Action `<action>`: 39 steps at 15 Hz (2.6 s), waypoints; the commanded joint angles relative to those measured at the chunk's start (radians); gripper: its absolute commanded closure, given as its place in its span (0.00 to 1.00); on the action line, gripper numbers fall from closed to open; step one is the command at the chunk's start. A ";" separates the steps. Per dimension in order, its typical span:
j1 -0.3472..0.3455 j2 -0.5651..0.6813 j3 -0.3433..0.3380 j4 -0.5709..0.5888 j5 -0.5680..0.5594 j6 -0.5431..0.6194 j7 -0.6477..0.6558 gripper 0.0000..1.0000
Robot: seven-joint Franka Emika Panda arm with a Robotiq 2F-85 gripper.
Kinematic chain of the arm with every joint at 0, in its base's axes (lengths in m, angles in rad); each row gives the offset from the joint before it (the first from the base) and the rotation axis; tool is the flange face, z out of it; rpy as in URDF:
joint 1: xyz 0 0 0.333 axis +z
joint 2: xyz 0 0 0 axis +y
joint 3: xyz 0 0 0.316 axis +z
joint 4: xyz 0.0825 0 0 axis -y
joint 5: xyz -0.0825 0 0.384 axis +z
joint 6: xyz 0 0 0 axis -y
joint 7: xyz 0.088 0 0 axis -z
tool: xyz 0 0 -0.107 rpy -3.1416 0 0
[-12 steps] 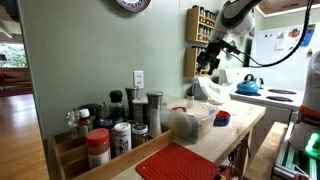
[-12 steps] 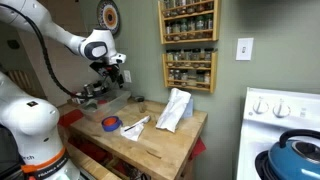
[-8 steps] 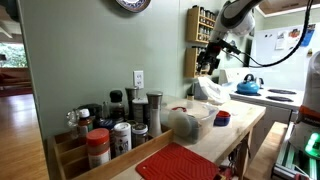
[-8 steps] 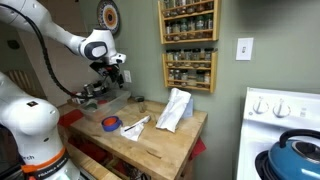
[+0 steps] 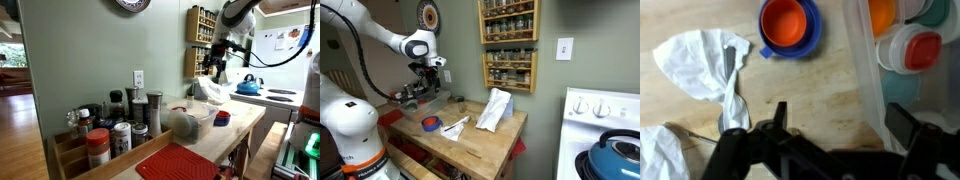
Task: Remove the orange cup from the blue cup and put it on the counter top, pick up the spice bottle and put it in the orange cup, pick up the orange cup with spice bottle inside and put it in the crisper drawer
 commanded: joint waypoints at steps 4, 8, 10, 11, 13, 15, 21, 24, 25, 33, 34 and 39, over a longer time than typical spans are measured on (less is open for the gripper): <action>-0.044 -0.010 0.004 0.014 -0.059 -0.265 0.016 0.00; -0.055 -0.010 0.003 0.014 -0.085 -0.313 0.016 0.00; -0.055 -0.010 0.003 0.014 -0.086 -0.313 0.016 0.00; -0.057 -0.005 0.006 0.010 -0.088 -0.300 0.024 0.00; -0.049 0.017 0.021 -0.004 -0.087 -0.241 0.026 0.00; -0.043 0.040 0.039 -0.023 -0.086 -0.162 0.040 0.00; -0.049 0.154 0.092 -0.077 -0.118 0.016 0.143 0.00; -0.035 0.227 0.095 -0.085 -0.084 0.072 0.188 0.00; -0.030 0.251 0.094 -0.086 -0.067 0.094 0.201 0.00; 0.005 0.371 0.084 -0.103 0.062 0.227 0.287 0.27; 0.006 0.375 0.082 -0.105 0.069 0.235 0.291 0.29; 0.008 0.398 0.081 -0.110 0.101 0.265 0.297 0.69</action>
